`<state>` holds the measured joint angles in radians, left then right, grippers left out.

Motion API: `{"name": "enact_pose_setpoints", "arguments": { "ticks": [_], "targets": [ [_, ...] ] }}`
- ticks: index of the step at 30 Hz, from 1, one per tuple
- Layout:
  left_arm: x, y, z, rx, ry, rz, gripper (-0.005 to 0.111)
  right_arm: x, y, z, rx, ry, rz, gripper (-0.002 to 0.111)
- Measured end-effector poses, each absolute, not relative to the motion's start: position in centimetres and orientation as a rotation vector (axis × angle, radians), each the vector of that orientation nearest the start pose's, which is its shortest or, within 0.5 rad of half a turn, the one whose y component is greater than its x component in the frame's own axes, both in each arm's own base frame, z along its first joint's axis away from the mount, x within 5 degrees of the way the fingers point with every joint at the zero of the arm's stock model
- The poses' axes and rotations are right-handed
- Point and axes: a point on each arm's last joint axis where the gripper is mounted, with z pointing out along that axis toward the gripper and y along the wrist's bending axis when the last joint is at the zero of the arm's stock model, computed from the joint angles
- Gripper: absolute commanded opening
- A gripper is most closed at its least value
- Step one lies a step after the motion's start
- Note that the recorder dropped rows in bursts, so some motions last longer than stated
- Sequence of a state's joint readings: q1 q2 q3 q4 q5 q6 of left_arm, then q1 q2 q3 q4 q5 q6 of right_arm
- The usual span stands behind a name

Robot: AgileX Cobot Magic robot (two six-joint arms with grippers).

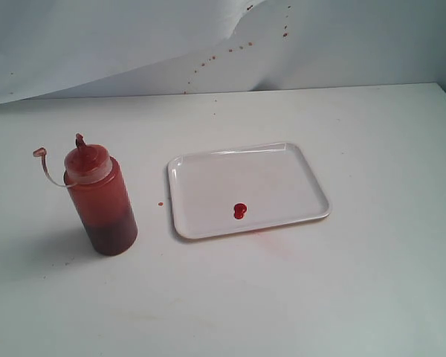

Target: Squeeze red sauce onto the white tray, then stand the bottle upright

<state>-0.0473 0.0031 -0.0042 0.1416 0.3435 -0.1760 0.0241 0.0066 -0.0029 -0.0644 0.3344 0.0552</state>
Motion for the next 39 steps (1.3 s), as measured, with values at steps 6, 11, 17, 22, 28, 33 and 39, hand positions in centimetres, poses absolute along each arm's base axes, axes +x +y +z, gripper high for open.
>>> {"name": "enact_pose_setpoints", "arguments": {
  "ticks": [6,11,17,22,28,33,39],
  "targets": [
    [5.37,0.18,18.37,-0.029,1.822,-0.020,0.001,5.39,-0.35,18.37,0.037,1.821,-0.044,0.000],
    [5.37,0.18,18.37,-0.029,1.822,-0.020,0.001,5.39,-0.35,18.37,0.037,1.821,-0.044,0.000],
    [5.37,0.18,18.37,-0.029,1.822,-0.020,0.001,5.39,-0.35,18.37,0.037,1.821,-0.044,0.000],
    [5.37,0.18,18.37,-0.029,1.822,-0.020,0.001,5.39,-0.35,18.37,0.037,1.821,-0.044,0.000],
    [5.37,0.18,18.37,-0.029,1.822,-0.020,0.001,5.39,-0.35,18.35,0.037,1.823,-0.044,0.000],
    [5.37,0.18,18.37,-0.029,1.822,-0.020,0.001,5.39,-0.34,18.35,0.040,1.823,-0.040,0.000],
    [5.37,0.18,18.37,-0.029,1.822,-0.020,0.001,5.39,-0.33,18.35,0.042,1.823,-0.037,0.000]
  ]
}}
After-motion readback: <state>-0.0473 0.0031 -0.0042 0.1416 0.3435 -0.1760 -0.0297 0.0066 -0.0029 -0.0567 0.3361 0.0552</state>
